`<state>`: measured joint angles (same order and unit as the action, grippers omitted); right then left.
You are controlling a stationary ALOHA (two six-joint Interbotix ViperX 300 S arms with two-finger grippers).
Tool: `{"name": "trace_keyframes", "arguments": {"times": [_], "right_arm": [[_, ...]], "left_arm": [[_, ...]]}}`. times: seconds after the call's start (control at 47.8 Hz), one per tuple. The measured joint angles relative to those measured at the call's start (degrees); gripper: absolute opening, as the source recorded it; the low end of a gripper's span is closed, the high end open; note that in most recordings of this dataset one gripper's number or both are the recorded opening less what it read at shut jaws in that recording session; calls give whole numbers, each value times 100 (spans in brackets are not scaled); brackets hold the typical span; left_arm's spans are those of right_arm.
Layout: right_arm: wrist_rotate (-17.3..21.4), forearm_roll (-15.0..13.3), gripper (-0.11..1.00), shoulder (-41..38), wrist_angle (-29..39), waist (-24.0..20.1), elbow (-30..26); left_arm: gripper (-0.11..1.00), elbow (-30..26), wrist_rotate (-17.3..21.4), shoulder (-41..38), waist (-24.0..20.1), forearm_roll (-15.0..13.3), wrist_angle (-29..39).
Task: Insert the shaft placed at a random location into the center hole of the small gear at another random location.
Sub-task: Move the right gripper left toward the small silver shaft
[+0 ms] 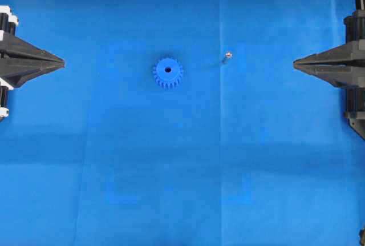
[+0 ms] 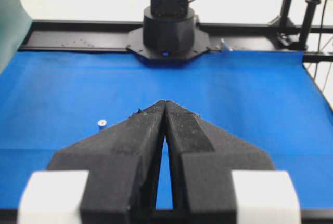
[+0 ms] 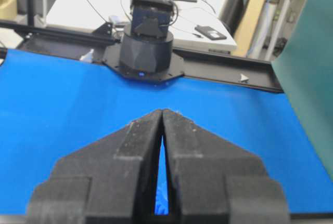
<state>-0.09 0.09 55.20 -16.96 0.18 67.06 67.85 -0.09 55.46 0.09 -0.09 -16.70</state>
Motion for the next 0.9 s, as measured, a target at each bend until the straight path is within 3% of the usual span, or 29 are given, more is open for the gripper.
{"name": "trace_keyframes", "arguments": {"times": [0.126,0.419,0.524,0.775,0.901], "right_arm": [[-105,-18,-6,-70,-9,158,0],[-79,-18,-2,-853,-598,659,-9],[-88,9,12,-1354,-896,782,0],[-79,211,80,-2971,-1872,1151,0],[-79,334,73,-3753,-2391,1239,0]], "left_arm": [[0,-9,-35,167,9,0,26],[0,0,-35,149,9,9,35],[0,0,-35,158,0,9,35],[0,62,-35,158,0,9,44],[0,70,-35,158,9,9,35]]}}
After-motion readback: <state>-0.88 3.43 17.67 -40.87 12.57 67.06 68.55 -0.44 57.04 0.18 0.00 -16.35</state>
